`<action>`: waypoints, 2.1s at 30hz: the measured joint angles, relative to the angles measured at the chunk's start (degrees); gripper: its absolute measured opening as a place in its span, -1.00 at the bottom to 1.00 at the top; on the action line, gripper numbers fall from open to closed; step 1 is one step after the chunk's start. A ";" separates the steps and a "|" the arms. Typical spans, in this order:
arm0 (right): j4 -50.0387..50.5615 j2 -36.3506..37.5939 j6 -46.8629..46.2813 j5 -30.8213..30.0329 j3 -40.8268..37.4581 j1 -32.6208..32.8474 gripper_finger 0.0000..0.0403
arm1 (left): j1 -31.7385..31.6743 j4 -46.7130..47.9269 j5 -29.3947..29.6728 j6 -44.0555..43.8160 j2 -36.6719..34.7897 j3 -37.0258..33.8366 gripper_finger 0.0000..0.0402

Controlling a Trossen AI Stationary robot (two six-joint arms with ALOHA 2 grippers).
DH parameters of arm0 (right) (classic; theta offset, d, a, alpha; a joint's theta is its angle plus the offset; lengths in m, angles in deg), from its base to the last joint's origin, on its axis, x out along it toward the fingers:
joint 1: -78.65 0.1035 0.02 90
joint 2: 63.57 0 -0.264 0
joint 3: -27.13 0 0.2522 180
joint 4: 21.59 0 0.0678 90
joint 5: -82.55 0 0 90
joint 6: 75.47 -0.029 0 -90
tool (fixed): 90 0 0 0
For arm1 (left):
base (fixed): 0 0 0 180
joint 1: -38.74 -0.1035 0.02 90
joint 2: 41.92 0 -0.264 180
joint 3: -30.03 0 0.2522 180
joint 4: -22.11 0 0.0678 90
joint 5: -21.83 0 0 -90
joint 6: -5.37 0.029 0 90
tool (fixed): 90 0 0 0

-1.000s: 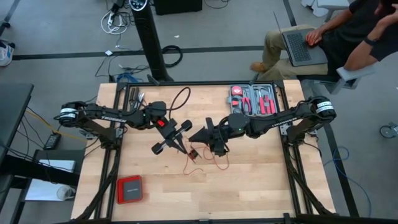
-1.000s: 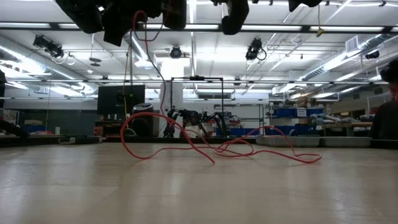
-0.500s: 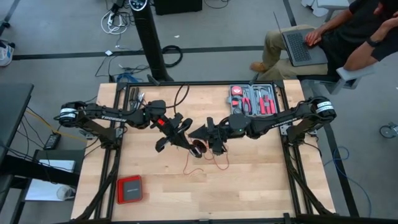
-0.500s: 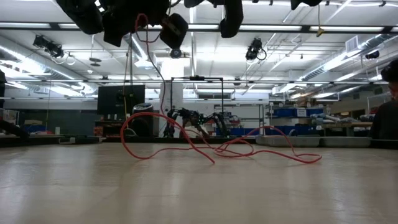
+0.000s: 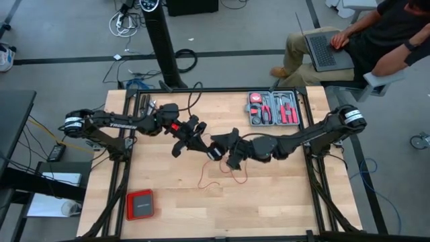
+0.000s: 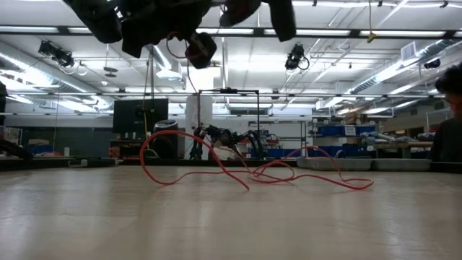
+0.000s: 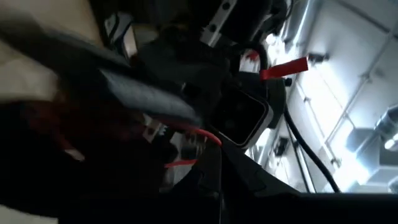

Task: Coil cords
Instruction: Coil the red cable wire onto the black spool

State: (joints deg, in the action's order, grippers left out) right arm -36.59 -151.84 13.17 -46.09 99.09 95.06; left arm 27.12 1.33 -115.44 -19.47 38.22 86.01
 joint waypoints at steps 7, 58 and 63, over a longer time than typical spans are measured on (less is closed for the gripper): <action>2.11 0.44 -0.10 -14.11 0.00 3.85 -1.00 | -0.51 2.65 6.61 -0.02 0.02 0.00 -1.00; 40.65 0.39 -73.39 -13.13 -0.09 5.21 -0.74 | 5.81 5.70 29.20 44.38 0.02 -0.02 -1.00; 41.76 1.01 -78.99 -12.07 -2.68 5.98 -0.72 | 6.62 5.77 27.79 45.72 0.02 -0.02 -1.00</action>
State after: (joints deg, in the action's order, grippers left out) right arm 5.17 -150.84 -65.83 -58.16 96.41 101.05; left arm 33.74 7.09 -87.65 26.24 38.24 85.98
